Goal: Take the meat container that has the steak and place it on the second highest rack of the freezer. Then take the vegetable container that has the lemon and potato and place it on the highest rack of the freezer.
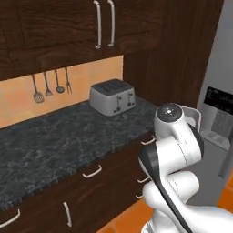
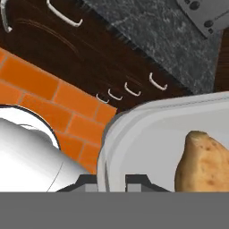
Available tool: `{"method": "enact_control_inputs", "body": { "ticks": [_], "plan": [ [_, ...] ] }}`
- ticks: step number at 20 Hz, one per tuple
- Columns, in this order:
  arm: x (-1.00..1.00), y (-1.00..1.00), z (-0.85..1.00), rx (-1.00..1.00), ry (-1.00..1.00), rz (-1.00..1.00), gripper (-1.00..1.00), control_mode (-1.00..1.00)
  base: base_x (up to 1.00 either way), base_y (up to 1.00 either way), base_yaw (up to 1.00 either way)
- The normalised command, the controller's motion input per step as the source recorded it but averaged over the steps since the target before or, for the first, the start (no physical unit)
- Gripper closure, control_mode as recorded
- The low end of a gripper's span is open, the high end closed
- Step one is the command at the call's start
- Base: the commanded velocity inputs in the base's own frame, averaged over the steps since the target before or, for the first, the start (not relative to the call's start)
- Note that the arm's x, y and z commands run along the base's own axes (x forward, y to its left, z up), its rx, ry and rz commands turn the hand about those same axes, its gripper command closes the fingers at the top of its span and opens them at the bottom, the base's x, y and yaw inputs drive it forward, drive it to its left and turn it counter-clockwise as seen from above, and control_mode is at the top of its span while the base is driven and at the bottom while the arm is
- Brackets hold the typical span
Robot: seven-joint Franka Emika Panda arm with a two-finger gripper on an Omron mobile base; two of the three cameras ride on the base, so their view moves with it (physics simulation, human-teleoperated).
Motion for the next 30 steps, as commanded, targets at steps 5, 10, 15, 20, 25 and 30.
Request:
{"method": "enact_control_inputs", "body": {
  "ticks": [5,10,15,20,25,30],
  "plan": [
    [0.00,0.00,0.00,0.00,0.00,0.00,1.00,1.00,-0.80,0.00,-0.77],
    [0.00,0.00,0.00,0.00,0.00,0.00,1.00,1.00,-0.64,-0.03,-0.75],
    [0.00,0.00,0.00,0.00,0.00,0.00,1.00,1.00,-0.04,-0.30,-0.78],
    [0.00,0.00,0.00,0.00,0.00,0.00,1.00,1.00,0.62,-0.27,-0.65],
    [0.00,0.00,0.00,0.00,0.00,0.00,1.00,1.00,0.99,-0.27,-0.39],
    [0.00,0.00,0.00,0.00,0.00,0.00,1.00,1.00,1.00,-0.25,-0.12]
  ]
}}
